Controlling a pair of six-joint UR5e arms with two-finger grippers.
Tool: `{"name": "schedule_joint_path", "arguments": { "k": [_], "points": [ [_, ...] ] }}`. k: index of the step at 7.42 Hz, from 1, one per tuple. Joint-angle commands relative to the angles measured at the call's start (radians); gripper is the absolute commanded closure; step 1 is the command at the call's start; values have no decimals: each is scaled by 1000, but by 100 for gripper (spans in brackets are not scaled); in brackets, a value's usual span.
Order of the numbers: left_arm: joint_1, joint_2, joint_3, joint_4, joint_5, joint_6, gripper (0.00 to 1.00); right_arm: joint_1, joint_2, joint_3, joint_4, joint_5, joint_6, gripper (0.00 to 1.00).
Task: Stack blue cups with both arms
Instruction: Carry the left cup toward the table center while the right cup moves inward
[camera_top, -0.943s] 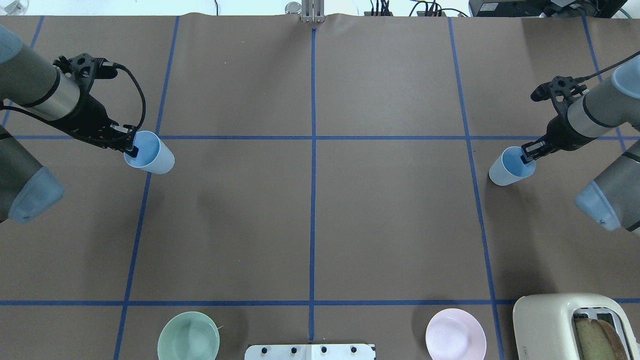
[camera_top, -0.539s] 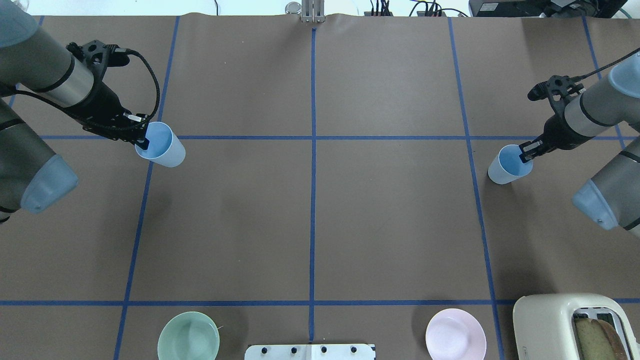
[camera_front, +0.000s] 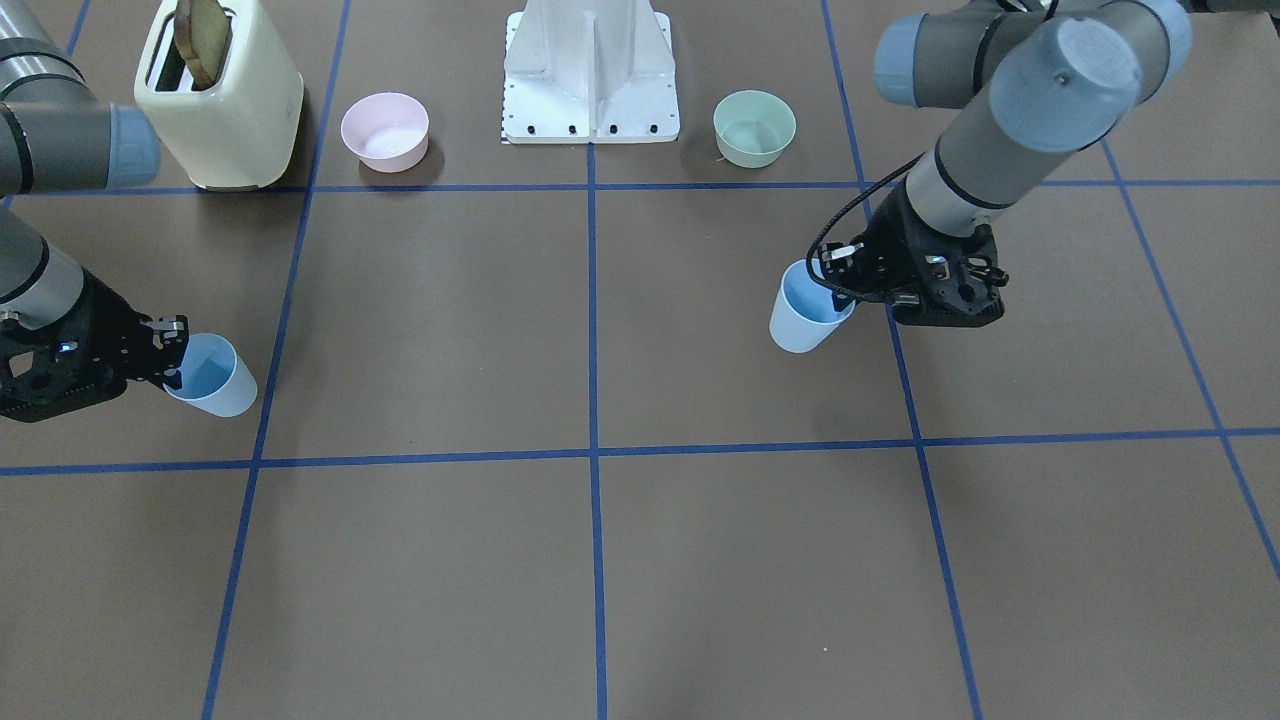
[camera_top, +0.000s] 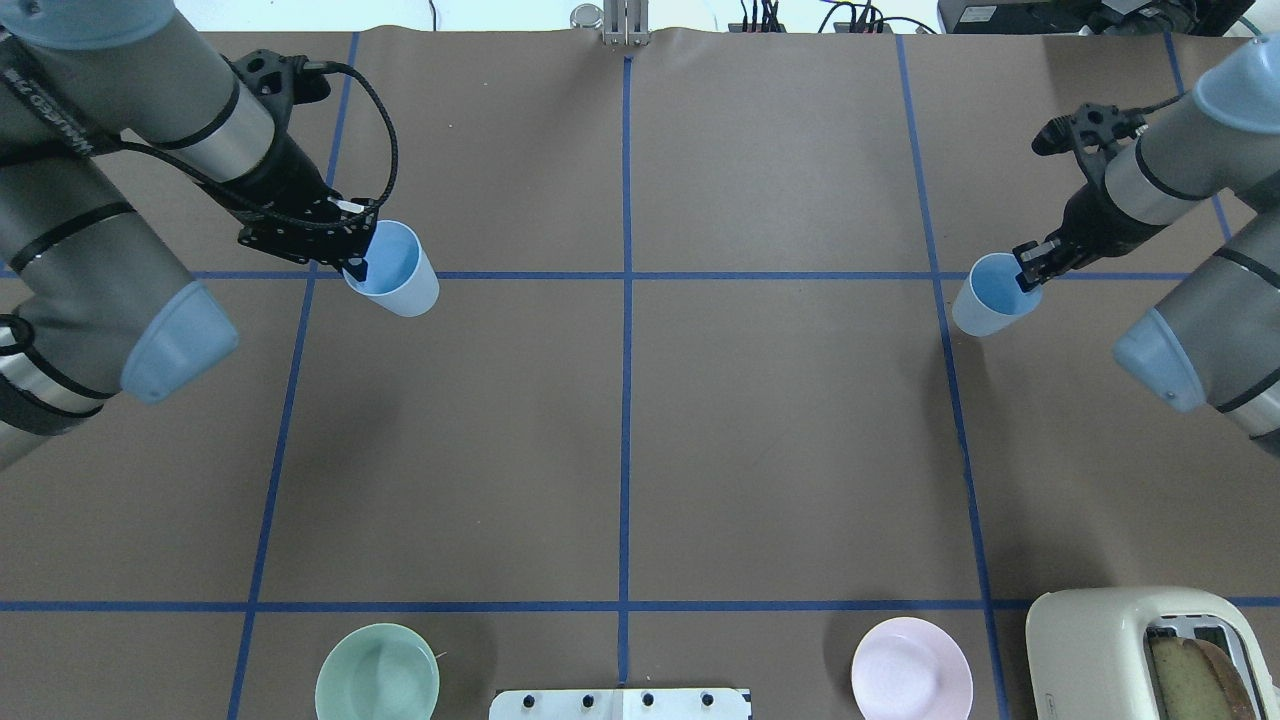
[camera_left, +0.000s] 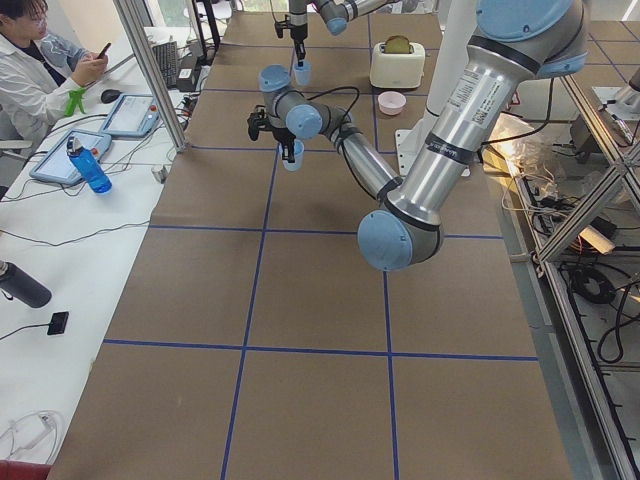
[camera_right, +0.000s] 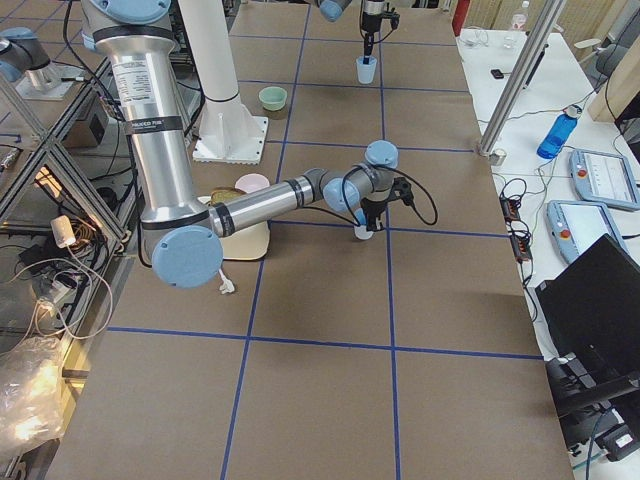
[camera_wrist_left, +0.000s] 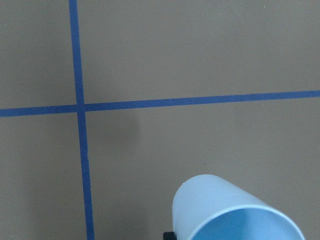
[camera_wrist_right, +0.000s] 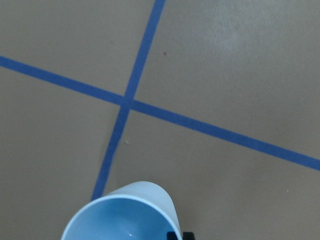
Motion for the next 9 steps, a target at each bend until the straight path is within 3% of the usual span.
{"name": "schedule_joint_path", "arguments": {
  "k": [1, 4, 6, 9],
  "points": [
    [114, -101, 47, 0, 81, -145, 100, 7, 105, 52, -177, 3, 3, 92],
    [217, -247, 187, -35, 163, -279, 100, -2, 224, 49, -269, 9, 72, 92],
    [241, -291, 355, -205, 175, -325, 100, -17, 266, 48, -269, 10, 144, 92],
    [250, -291, 398, -249, 175, -322, 100, -40, 341, 43, -275, 13, 228, 92]
  ]
}}
